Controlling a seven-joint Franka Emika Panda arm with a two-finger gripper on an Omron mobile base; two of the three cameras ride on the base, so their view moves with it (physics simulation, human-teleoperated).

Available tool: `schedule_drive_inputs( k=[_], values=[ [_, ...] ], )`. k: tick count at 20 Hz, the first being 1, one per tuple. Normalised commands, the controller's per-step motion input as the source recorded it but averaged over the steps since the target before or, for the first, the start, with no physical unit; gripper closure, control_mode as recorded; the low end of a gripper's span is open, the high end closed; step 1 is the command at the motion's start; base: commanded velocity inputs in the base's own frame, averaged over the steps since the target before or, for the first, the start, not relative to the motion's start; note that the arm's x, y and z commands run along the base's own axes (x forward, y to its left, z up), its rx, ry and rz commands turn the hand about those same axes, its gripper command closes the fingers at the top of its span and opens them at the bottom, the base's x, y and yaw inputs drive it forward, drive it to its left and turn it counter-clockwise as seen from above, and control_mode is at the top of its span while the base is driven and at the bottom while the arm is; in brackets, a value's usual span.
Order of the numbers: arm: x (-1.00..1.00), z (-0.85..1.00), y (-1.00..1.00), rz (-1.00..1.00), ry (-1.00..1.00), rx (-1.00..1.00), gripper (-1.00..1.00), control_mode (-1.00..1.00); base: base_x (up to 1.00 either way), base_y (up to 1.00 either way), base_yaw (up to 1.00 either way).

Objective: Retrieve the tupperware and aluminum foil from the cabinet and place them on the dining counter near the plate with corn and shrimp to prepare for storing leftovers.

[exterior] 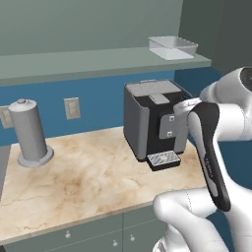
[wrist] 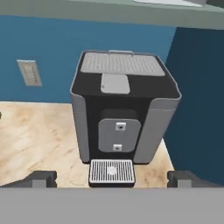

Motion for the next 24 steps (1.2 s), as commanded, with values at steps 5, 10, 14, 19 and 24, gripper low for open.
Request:
schedule_drive_inputs(
  k=[5, 10, 14, 19, 24],
  values=[
    [0.39, 0.71, 0.00, 0.00, -0.23, 0.00, -1.00, -1.00, 0.00, 0.00, 0.00],
    [0.56, 0.60, 0.06, 0.00, -0.14, 0.00, -1.00, -1.00, 0.00, 0.00, 0.00],
    [0.50, 0.59, 0.01, 0.00, -0.04, 0.00, -1.00, -1.00, 0.00, 0.00, 0.00],
    [0.42, 0.56, 0.00, 0.00, -0.05, 0.00, -1.00, -1.00, 0.00, 0.00, 0.00],
    [0.57, 0.15, 0.00, 0.00, 0.00, 0.00, -1.00, -1.00, 0.00, 0.00, 0.00]
  ],
)
